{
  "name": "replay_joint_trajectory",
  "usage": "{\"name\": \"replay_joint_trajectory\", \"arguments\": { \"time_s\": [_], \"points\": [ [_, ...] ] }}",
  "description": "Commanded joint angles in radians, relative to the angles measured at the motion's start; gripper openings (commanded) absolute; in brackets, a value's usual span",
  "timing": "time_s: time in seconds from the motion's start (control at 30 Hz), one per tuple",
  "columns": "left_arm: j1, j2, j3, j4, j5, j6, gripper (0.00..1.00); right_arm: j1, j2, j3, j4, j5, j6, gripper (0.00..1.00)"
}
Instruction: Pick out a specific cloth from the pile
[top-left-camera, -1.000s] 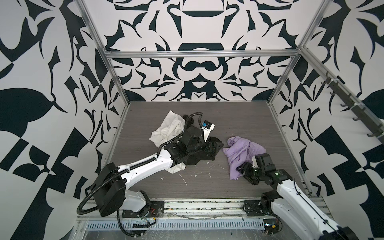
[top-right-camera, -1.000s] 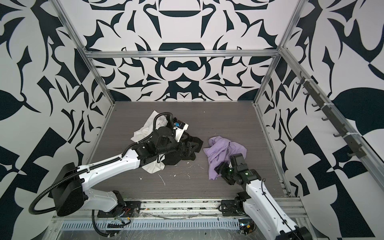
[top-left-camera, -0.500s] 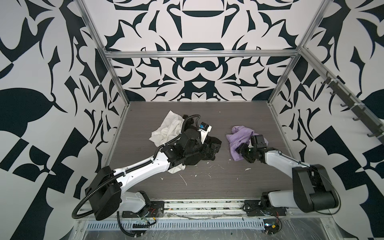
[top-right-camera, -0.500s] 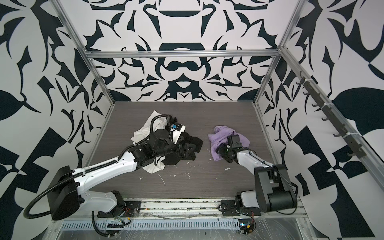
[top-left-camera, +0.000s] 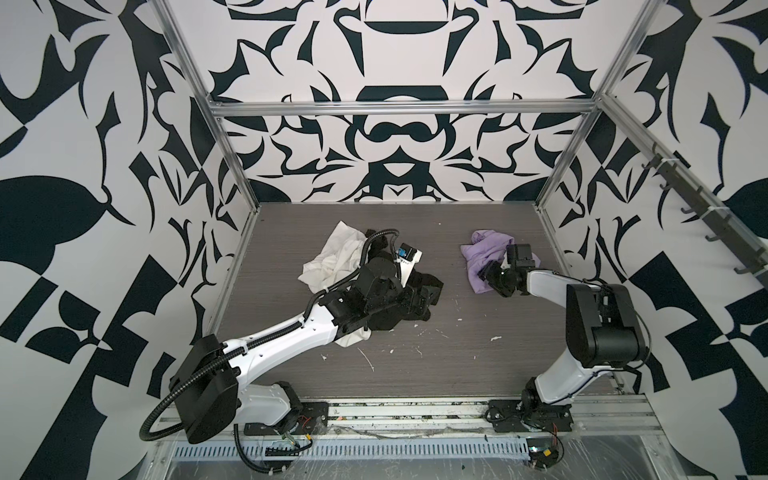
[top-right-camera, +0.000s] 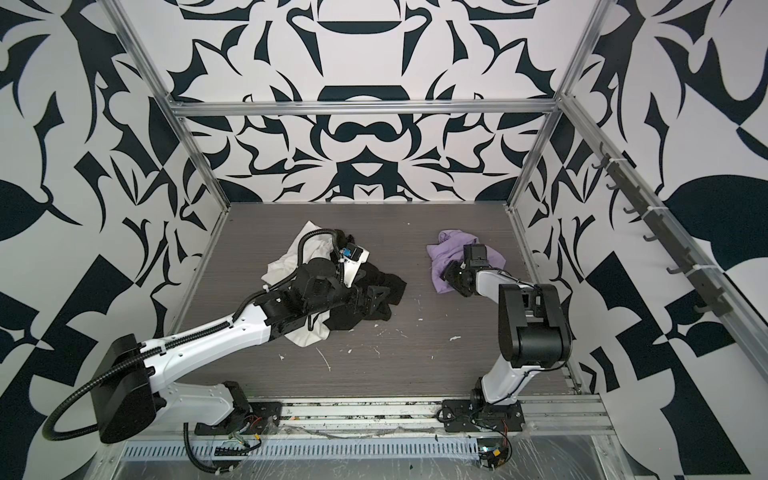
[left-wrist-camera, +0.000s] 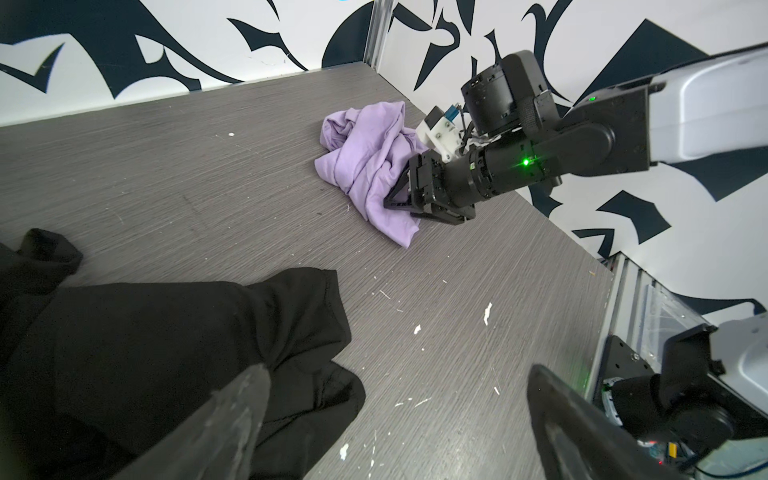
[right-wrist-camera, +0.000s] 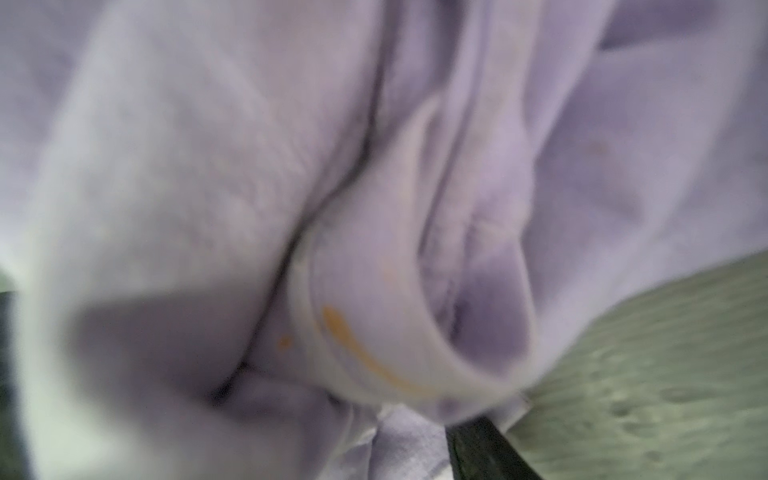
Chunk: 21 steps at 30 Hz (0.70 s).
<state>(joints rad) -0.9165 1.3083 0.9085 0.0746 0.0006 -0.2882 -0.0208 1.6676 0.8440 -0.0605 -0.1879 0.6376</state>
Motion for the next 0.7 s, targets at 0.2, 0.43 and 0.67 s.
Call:
{"name": "replay_joint_trajectory", "arguments": {
  "time_s": [0.2, 0.43, 0.67],
  "points": [
    [0.005, -0.171, -0.035, -0.135, -0.411, 0.000, 0.96, -0.008, -0.410, -0.257, 0.060, 0.168, -0.164, 0.63],
    [0.217, -0.390, -0.264, -0.069, -0.522, 0.138, 0.93, 0.014, -0.713, -0.517, 0.372, 0.293, -0.264, 0.64],
    [0.540, -0.419, -0.445, 0.082, -0.448, 0.269, 0.92, 0.109, -0.664, -0.522, 0.490, 0.453, -0.539, 0.66]
  ]
}}
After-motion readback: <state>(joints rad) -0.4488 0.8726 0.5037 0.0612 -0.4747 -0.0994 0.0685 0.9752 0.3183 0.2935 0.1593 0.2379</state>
